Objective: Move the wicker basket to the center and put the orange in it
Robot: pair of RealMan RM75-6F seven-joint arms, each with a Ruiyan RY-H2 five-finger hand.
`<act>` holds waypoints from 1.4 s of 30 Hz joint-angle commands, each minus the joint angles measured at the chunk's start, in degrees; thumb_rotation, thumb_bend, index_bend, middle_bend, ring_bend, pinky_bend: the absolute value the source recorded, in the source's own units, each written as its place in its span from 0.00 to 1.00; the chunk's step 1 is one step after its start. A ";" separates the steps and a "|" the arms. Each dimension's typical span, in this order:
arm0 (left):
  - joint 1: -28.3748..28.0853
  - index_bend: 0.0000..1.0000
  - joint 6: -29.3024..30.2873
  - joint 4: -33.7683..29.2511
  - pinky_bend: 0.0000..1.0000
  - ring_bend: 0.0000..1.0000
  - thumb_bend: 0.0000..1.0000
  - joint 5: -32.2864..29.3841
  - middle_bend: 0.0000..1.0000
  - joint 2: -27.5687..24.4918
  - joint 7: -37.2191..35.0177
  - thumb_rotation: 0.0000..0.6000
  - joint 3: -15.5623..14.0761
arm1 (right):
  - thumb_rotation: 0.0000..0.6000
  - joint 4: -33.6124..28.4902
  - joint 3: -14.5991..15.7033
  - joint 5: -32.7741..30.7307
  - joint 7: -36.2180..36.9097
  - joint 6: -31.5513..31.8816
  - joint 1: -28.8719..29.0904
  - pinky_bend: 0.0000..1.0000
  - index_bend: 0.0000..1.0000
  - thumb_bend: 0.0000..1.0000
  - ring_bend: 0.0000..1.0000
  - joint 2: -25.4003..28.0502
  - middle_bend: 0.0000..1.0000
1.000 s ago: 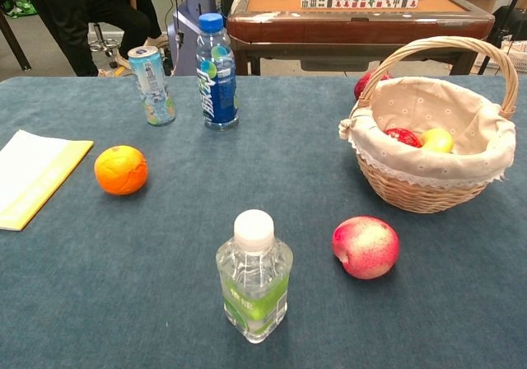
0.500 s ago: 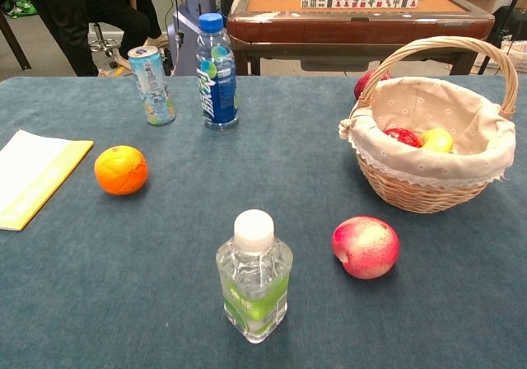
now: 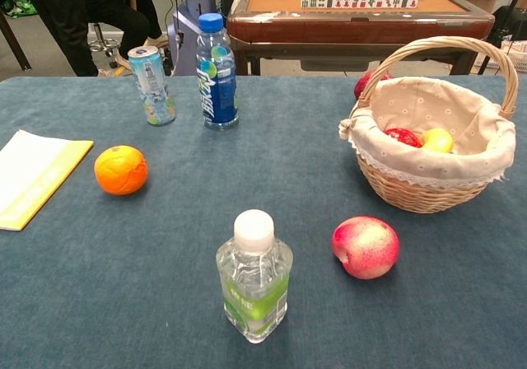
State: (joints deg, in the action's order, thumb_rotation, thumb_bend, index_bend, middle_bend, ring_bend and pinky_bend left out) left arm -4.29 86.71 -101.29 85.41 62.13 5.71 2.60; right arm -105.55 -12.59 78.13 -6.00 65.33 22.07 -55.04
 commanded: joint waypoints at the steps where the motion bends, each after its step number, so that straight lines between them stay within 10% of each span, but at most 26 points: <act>1: 0.15 0.27 0.13 -0.19 0.24 0.27 0.08 0.09 0.21 -0.05 0.07 1.00 -0.12 | 1.00 1.36 -2.72 -5.90 -3.88 -5.40 5.18 0.27 0.10 0.27 0.15 -3.28 0.14; 13: 0.95 0.27 0.52 -0.15 0.24 0.27 0.08 -0.56 0.21 -0.40 0.21 1.00 -0.38 | 1.00 9.66 -3.32 -16.46 -9.60 -11.98 14.07 0.37 0.13 0.28 0.20 -12.96 0.21; 27: 1.06 0.27 0.25 -0.11 0.24 0.27 0.08 -0.92 0.21 -0.12 0.67 1.00 -0.36 | 1.00 13.25 -2.51 -8.70 -4.63 -5.22 14.24 0.84 0.57 0.45 0.63 -18.52 0.56; 42: 1.80 0.28 1.26 0.30 0.24 0.27 0.08 -1.10 0.21 -0.64 -0.22 1.00 -0.15 | 1.00 12.97 -7.25 -10.12 -7.29 -5.12 21.73 0.85 0.58 0.47 0.65 -27.05 0.57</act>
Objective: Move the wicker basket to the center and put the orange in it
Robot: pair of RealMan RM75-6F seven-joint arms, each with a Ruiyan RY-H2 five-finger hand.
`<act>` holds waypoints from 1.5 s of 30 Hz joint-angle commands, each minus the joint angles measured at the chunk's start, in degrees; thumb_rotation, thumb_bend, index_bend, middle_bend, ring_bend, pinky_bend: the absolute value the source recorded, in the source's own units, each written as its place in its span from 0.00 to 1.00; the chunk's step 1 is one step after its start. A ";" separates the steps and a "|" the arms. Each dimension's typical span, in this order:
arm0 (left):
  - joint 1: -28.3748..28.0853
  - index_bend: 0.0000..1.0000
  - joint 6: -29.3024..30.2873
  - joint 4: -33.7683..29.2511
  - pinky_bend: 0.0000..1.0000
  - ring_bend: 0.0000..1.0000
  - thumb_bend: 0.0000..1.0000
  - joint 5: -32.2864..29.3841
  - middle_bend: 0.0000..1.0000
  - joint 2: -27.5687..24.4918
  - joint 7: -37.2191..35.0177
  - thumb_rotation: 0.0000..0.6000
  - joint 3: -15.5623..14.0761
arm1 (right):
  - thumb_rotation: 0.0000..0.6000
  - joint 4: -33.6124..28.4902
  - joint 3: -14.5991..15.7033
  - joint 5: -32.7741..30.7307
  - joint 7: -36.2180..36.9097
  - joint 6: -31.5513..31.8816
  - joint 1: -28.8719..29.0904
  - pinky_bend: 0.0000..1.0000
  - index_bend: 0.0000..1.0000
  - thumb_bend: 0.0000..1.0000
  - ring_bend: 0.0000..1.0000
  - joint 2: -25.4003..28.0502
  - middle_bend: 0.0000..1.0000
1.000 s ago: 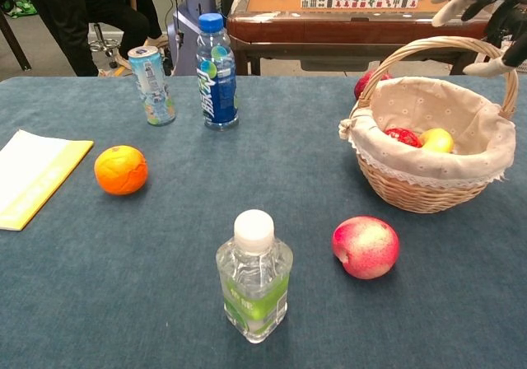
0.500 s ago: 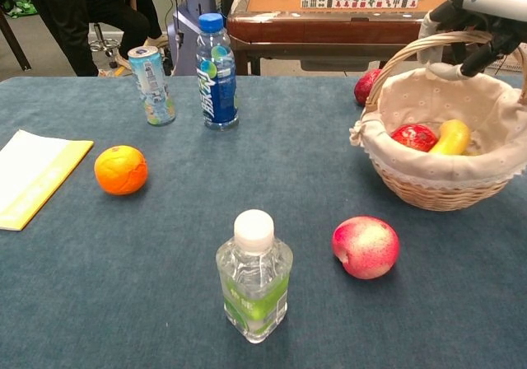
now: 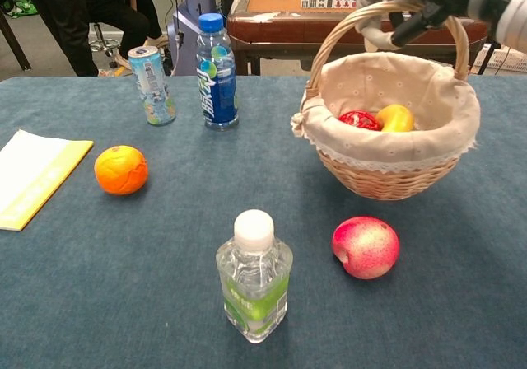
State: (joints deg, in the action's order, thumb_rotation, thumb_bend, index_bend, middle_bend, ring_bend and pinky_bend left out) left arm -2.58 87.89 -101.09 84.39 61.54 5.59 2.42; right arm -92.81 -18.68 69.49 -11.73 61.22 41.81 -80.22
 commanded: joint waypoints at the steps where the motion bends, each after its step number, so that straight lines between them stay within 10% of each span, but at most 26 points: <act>1: 0.14 0.28 0.12 0.19 0.24 0.27 0.08 -0.12 0.21 -0.08 -0.17 1.00 0.04 | 1.00 0.53 -1.51 -2.04 -2.21 -1.34 2.79 0.85 0.58 0.47 0.65 -2.61 0.56; 25: 0.69 0.28 0.02 2.33 0.23 0.27 0.08 -0.96 0.21 -0.37 -2.33 1.00 0.31 | 1.00 10.88 -5.25 -13.78 -10.86 -6.47 17.14 0.85 0.58 0.46 0.57 -17.09 0.48; 35: 1.00 0.28 0.17 2.83 0.22 0.27 0.08 -1.11 0.21 -0.67 -3.07 1.00 0.37 | 1.00 8.94 -3.88 -17.12 -9.34 -12.81 18.53 0.47 0.03 0.41 0.19 -14.22 0.10; 45: 0.05 0.27 -0.26 2.62 0.22 0.27 0.08 -0.41 0.21 -1.35 -3.28 1.00 1.08 | 1.00 3.23 -1.92 -13.10 -7.47 -10.07 15.56 0.29 0.00 0.41 0.04 -7.26 0.00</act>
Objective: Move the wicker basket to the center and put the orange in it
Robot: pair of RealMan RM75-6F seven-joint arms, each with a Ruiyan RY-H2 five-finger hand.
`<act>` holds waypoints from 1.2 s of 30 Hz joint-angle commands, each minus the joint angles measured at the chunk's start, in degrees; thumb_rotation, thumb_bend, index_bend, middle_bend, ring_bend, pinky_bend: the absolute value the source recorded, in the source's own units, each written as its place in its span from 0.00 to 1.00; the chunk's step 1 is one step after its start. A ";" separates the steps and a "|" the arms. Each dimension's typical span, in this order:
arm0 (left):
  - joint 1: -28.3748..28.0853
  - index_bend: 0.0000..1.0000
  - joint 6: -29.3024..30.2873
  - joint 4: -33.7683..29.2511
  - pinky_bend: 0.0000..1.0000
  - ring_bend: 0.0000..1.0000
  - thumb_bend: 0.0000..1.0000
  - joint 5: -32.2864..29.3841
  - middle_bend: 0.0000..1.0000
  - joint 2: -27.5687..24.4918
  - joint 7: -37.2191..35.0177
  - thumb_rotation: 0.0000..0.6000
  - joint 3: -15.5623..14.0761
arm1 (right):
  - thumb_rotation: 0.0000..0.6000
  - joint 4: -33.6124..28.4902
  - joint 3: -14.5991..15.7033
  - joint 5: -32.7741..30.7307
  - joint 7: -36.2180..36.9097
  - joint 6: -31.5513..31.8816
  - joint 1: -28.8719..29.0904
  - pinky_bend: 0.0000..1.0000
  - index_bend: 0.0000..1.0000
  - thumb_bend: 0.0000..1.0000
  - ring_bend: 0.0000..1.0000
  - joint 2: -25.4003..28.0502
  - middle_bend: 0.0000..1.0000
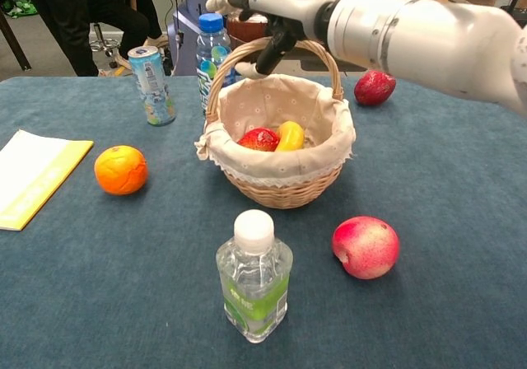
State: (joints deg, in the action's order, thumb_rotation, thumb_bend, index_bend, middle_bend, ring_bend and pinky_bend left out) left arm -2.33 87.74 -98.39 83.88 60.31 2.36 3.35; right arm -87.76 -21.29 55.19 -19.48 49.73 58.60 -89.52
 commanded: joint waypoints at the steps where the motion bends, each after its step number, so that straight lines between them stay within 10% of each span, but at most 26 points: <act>1: -0.37 0.27 -0.24 -0.13 0.22 0.27 0.08 0.20 0.21 -0.19 -0.08 1.00 0.26 | 1.00 -2.51 0.91 1.59 0.25 2.00 -1.69 0.29 0.00 0.41 0.04 2.81 0.00; 36: -27.61 0.13 -35.47 9.16 0.20 0.10 0.08 -0.16 0.13 6.66 -7.89 1.00 3.28 | 1.00 -21.64 14.83 26.77 10.40 31.07 -32.77 0.28 0.00 0.41 0.07 30.64 0.03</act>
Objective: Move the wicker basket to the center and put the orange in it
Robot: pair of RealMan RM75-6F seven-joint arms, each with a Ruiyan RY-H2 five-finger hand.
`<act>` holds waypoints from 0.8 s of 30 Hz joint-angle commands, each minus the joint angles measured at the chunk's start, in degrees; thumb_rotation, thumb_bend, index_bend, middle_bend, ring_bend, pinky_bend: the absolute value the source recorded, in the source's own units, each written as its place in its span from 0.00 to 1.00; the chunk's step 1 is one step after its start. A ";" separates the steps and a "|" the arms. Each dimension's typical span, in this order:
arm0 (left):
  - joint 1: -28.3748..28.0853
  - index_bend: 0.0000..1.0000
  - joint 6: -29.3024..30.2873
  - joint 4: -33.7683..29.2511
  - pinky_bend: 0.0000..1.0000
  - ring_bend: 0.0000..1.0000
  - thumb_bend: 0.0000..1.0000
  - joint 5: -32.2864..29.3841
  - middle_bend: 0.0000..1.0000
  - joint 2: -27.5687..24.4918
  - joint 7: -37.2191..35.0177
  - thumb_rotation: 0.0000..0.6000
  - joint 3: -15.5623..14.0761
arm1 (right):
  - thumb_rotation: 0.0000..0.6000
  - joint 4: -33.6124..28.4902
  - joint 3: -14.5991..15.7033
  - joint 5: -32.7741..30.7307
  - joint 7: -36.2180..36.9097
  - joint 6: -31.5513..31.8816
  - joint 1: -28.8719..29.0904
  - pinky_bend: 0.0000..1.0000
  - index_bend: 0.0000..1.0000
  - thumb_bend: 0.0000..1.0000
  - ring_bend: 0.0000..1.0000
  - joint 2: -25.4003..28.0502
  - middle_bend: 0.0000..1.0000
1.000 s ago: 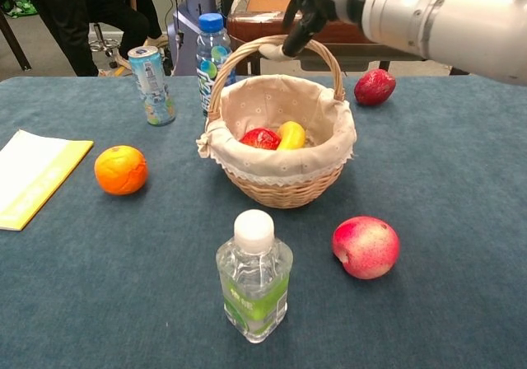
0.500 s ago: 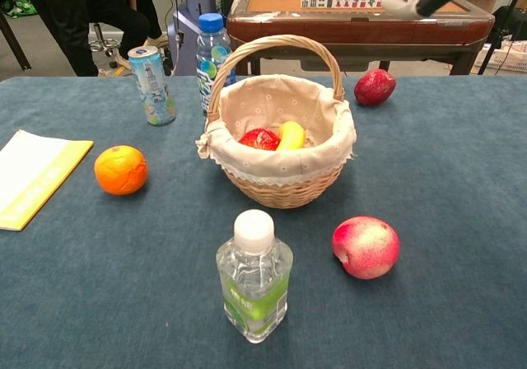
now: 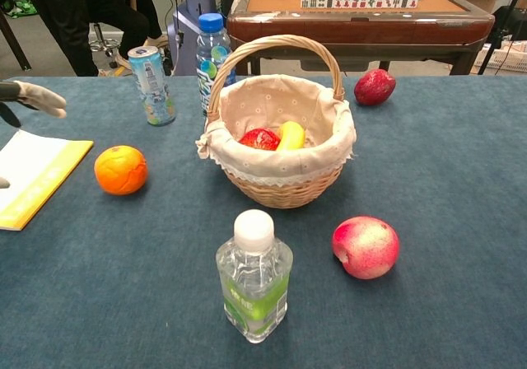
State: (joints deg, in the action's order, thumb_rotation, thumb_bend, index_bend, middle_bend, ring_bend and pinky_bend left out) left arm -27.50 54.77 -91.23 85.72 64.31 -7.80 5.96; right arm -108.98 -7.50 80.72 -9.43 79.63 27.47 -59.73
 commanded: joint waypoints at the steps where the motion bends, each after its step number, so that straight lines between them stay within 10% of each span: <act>1: -2.95 0.12 -2.99 2.54 0.20 0.10 0.08 -2.71 0.12 3.39 3.57 1.00 0.84 | 1.00 -0.39 1.27 1.48 0.28 1.47 -2.15 0.28 0.00 0.41 0.07 0.99 0.03; 24: -13.65 0.27 -10.81 13.83 0.27 0.25 0.08 -27.57 0.17 18.60 22.55 1.00 3.51 | 1.00 1.55 1.34 3.70 3.70 1.82 -7.01 0.28 0.00 0.41 0.07 1.78 0.03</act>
State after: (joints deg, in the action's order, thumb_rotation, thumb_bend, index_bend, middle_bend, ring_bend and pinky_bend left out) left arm -40.72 43.29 -78.18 58.87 82.07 14.17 9.35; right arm -107.46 -6.11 84.39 -5.78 81.47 20.52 -57.98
